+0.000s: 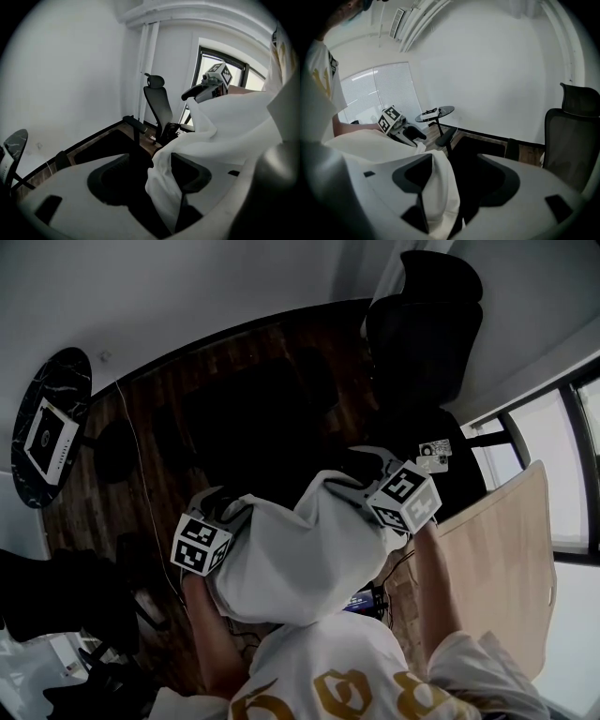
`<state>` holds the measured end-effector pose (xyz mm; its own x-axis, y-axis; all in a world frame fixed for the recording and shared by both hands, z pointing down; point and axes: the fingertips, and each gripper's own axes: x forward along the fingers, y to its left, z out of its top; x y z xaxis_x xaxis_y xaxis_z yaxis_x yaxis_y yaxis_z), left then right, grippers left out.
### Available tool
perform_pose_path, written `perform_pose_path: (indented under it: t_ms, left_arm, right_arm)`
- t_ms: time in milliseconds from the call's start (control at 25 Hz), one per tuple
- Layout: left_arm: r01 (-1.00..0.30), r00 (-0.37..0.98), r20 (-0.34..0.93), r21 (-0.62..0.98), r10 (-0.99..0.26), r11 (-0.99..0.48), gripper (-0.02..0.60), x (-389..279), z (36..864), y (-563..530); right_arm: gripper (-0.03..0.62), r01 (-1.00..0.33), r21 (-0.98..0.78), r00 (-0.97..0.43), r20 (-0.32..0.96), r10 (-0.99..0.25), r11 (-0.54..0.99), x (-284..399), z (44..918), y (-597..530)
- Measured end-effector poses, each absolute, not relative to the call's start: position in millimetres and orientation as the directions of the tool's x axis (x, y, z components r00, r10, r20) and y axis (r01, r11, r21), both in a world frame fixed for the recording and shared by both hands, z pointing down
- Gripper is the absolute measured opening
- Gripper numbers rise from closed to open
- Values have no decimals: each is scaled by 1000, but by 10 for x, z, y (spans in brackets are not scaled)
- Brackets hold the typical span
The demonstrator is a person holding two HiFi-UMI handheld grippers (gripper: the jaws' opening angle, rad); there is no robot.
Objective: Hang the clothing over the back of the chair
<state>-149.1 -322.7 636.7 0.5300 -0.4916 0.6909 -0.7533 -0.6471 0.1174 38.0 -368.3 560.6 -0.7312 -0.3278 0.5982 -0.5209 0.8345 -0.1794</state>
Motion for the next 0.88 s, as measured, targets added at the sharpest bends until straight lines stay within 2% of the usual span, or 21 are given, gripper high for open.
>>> perform_pose_path:
  t_ms: [80,360,520,680,800,880]
  left_arm:
    - [-763,545,674,153,-498,-628,312,-1511,6335,-3224]
    - [-796,570,584,218,-578,-565,352,-1707,6026,-3236]
    - [-771,631,470,288,-618,-568,374,-1700,5747,-3168]
    - [-763,644,388,265,-660,-589,373,-1761,5436,-3054]
    - [-790,612,331,208,-718,-577,373,-1825,5183,-2976]
    - [-800,598,304,179,-741,-572,373,-1827,5038,-2907]
  right_arm:
    - [311,-517,-168,-732,596,-331,840,406,5581,-3674]
    - [316,-531,-77,-713,578,-396,844,476,5359,-3682]
    - [316,-517,-124,-788,455,-414,847,449,4980,-3601]
    - [314,-542,-171,-817,336,-469,822,391,4561,-3492]
    - [220,-504,-112,-831,333,-445,857,249,4443,-3264]
    - [209,-472,-60,-832,359,-423,879,181,4430,-3117]
